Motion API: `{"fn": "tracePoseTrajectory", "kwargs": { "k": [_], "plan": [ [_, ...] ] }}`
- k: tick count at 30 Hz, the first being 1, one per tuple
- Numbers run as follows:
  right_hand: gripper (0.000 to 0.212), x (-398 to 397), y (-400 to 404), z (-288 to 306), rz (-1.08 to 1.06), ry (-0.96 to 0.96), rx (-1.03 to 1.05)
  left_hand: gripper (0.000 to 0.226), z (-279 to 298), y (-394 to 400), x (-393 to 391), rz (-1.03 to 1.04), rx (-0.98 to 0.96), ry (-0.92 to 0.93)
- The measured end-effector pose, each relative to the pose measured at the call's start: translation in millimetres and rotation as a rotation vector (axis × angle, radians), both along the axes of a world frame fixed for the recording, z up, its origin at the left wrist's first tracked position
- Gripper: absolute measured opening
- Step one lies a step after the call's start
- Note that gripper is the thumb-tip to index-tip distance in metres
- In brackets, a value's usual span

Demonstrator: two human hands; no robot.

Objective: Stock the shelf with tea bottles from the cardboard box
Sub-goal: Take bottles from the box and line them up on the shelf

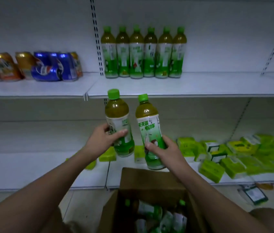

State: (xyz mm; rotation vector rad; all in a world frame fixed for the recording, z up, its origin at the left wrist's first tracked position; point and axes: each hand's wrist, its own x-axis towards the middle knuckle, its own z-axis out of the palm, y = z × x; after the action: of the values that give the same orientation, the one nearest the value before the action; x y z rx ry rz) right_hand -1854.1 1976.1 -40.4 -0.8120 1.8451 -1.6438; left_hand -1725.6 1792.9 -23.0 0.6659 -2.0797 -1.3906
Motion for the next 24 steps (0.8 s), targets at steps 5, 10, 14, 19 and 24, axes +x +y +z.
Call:
{"fn": "tracePoseTrajectory", "kwargs": {
  "k": [5, 10, 14, 19, 24],
  "plan": [
    [0.034, -4.5, -13.3, 65.8, 0.061, 0.085, -0.076, 0.012, 76.5, -11.2, 6.1, 0.078, -0.103, 0.150],
    [0.030, -4.9, -30.0, 110.0, 0.057, 0.205, -0.144, 0.031, 131.1, -28.3, 10.9, 0.121, -0.225, 0.175],
    [0.031, -6.0, -47.3, 131.3, 0.038, 0.237, -0.206, 0.062, 157.2, -45.3, 6.3, 0.167, -0.325, 0.123],
    [0.032, -17.5, -76.3, 149.2, 0.007, 0.229, -0.272, 0.095, 171.3, -67.0, -6.0, 0.217, -0.369, 0.119],
    [0.052, -42.4, -109.2, 161.0, -0.088, 0.333, -0.234, 0.077, 171.8, -89.1, -26.5, 0.258, -0.347, 0.089]
  ]
}}
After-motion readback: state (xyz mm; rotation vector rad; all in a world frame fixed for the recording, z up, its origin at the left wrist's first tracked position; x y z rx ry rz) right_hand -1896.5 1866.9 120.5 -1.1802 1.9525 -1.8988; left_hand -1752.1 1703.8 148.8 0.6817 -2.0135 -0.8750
